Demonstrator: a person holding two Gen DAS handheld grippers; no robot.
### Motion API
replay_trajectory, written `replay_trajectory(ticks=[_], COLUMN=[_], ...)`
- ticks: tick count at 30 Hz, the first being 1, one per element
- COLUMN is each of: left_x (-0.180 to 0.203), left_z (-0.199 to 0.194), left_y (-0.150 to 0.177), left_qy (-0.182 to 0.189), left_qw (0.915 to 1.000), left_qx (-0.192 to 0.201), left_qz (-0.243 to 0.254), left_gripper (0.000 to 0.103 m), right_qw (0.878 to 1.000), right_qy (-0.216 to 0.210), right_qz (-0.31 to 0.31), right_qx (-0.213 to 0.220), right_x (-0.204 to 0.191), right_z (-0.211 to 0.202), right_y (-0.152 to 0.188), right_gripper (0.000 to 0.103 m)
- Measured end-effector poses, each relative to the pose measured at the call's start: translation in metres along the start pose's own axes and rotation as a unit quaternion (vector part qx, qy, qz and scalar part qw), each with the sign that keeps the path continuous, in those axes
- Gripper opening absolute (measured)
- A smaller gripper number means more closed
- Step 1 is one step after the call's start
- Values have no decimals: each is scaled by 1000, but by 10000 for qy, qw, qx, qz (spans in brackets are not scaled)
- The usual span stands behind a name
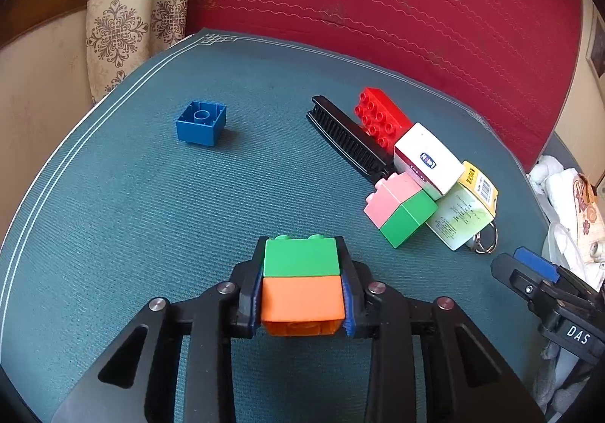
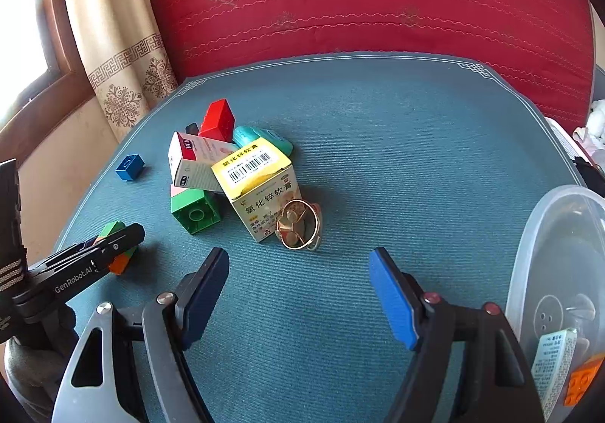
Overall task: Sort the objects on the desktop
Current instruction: 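Grasp the green-orange block with the left tool while the right tool grasps the gold ring, then lift and carry the green-orange block and gold ring to the bowl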
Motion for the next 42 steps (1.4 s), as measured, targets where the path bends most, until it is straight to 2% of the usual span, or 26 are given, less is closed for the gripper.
replay_trajectory(ticks=[4,8,10,17,22,24,34,42], left_x=[1,6,8,7,9,10,11,14], left_z=[-7,-9,-9,-5,-5,-5,-9,-15], left_y=[-2,-5,-5,-4,-2,-2,-3,-3], left_qy=[176,300,309,294,281,282,310,341], left_qw=[9996,9990,9990,9994,9994,9994,9991,9986], left_qx=[212,317,320,206,201,203,275,382], left_qz=[-63,-6,29,-25,5,6,30,120], left_gripper=[34,34,34,34,34,34,34,34], right_qw=[10000,9998,9997,9997,9998,9998,9999,9999], right_qy=[50,43,33,94,43,21,-74,-140], right_qz=[-6,7,5,-99,-89,-75,-66,-99], right_qx=[-73,-177,-227,-188,-175,-166,-140,-4], right_x=[-1,-1,-3,-6,-5,-4,-6,-7], right_z=[11,23,28,32,34,33,24,1], right_y=[-3,-4,-4,-7,-8,-7,-2,1], right_gripper=[78,66,60,51,37,34,34,26])
Point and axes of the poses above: each gripper's, at about its wrist camera, not at the fingertips, and z roughly the way its jaws point, x to its right, y to its underside, the point moved 3 cm from there along z, roughly the way its jaws point, and after that the axes turned 6 degrees about x, right-handed, at the moved point
